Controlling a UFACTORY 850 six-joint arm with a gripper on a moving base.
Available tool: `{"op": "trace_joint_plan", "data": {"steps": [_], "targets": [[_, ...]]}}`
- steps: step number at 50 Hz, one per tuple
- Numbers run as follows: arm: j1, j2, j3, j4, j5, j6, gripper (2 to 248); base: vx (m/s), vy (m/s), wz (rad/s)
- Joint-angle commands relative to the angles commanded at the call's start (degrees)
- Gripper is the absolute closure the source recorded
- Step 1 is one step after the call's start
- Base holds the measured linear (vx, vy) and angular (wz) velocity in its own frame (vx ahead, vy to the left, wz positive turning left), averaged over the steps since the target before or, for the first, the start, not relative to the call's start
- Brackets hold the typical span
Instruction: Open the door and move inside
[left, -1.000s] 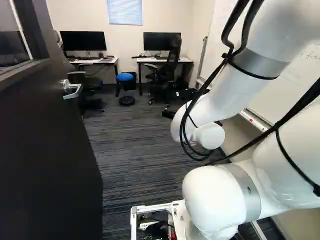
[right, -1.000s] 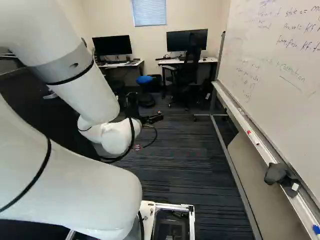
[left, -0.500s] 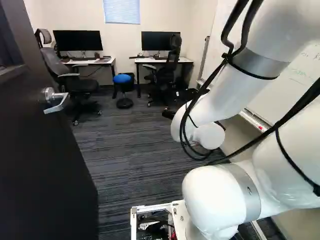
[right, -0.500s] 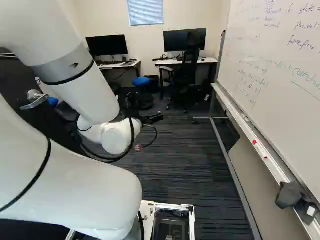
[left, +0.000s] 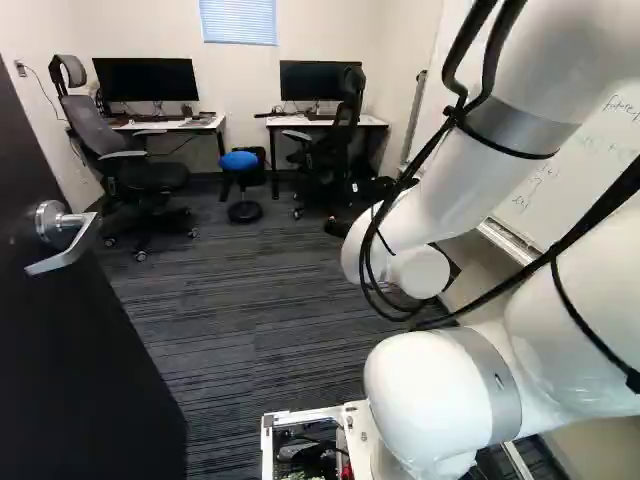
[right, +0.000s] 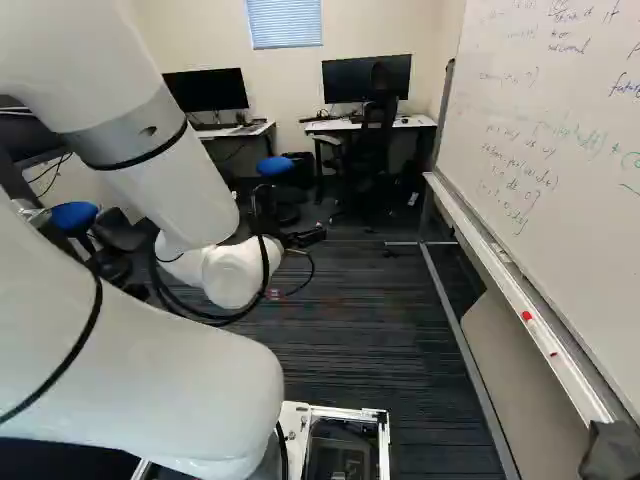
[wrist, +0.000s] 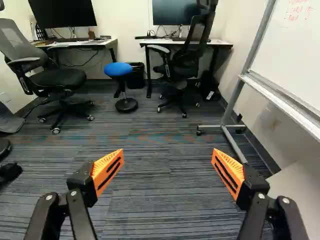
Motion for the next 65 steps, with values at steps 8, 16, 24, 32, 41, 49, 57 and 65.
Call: {"op": "trace_joint_plan", "data": {"steps": [8,16,24,32,41,49,57,65], "targets": [[0.00,0.00,0.00,0.00,0.00,0.00,3,0.212,-0.021,-0.011],[0.00,0.00,0.00,0.00,0.00,0.00,3,0.219,-0.018,-0.021],[0.00,0.00,0.00,0.00,0.00,0.00,3,0.212,-0.001,-0.014],[0.00,0.00,0.00,0.00,0.00,0.00,3,0.217,0.003,-0.007],[0.00,0.00,0.00,0.00,0.00,0.00,3,0.219,0.002,-0.004],[0.00,0.00,0.00,0.00,0.00,0.00,3,0.220,0.003,0.002],[0.00,0.00,0.00,0.00,0.00,0.00,3,0.211,0.006,-0.007],[0.00,0.00,0.00,0.00,0.00,0.00,3,0.215,0.000,-0.009]]}}
